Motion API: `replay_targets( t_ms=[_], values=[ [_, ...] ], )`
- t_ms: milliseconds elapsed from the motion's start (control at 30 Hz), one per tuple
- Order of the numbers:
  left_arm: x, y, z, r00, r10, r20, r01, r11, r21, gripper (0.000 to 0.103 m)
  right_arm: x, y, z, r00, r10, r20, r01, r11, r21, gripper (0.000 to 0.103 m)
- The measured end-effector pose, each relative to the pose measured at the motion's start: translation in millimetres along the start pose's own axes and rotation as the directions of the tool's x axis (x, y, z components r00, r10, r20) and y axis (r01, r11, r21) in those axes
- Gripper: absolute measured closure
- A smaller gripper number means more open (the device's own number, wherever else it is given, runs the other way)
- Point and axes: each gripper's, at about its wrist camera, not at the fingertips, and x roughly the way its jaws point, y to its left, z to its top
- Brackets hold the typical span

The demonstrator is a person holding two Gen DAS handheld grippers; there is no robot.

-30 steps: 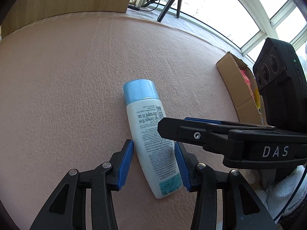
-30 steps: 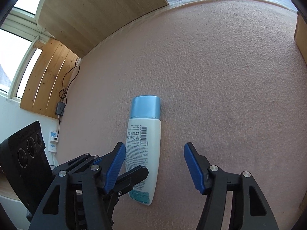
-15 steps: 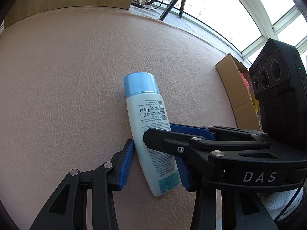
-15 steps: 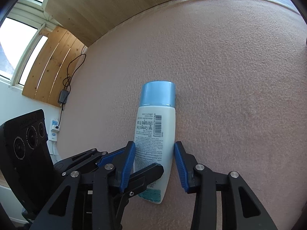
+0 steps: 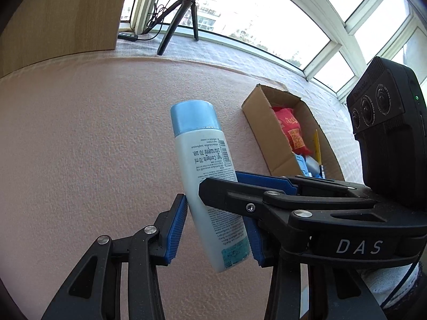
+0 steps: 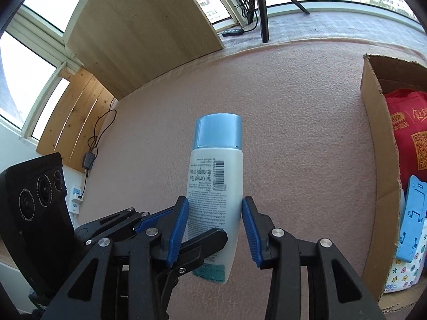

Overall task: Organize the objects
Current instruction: 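Carry the lotion bottle over the box with the right gripper, then lower the lotion bottle into the box and open the right gripper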

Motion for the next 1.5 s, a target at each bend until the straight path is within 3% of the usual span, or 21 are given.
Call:
replay_targets(
  t_ms=[367, 733, 1133, 1200, 1233, 1500],
  values=[
    [55.9, -101.8, 52.0, 0.996, -0.088, -0.007, 0.088, 0.99, 0.112, 0.057, -74.9, -80.3, 26.1, 0.99, -0.098, 0.106, 0.092, 0.994, 0.054, 0.065],
    [121.6, -179.6, 89.9, 0.989, -0.139, -0.044, 0.144, 0.976, 0.162, 0.058, -109.6, -151.9, 45.7, 0.975, -0.175, 0.138, 0.161, 0.981, 0.11, 0.065],
    [156.0, -206.1, 104.7, 0.989, -0.134, -0.058, 0.142, 0.971, 0.195, 0.056, -120.6, -185.4, 51.7, 0.961, -0.225, 0.159, 0.204, 0.969, 0.141, 0.064],
    [156.8, -207.0, 108.5, 0.991, -0.122, -0.053, 0.13, 0.971, 0.199, 0.034, -122.4, -189.0, 52.2, 0.958, -0.235, 0.164, 0.21, 0.966, 0.153, 0.047],
    [155.5, -206.6, 109.4, 0.992, -0.115, -0.042, 0.121, 0.972, 0.199, 0.031, -123.9, -191.0, 51.6, 0.957, -0.233, 0.172, 0.206, 0.965, 0.162, 0.044],
    [146.4, -194.6, 109.3, 0.995, -0.092, -0.033, 0.097, 0.977, 0.188, 0.028, -127.6, -194.6, 48.2, 0.955, -0.227, 0.192, 0.19, 0.963, 0.192, 0.042]
  ],
)
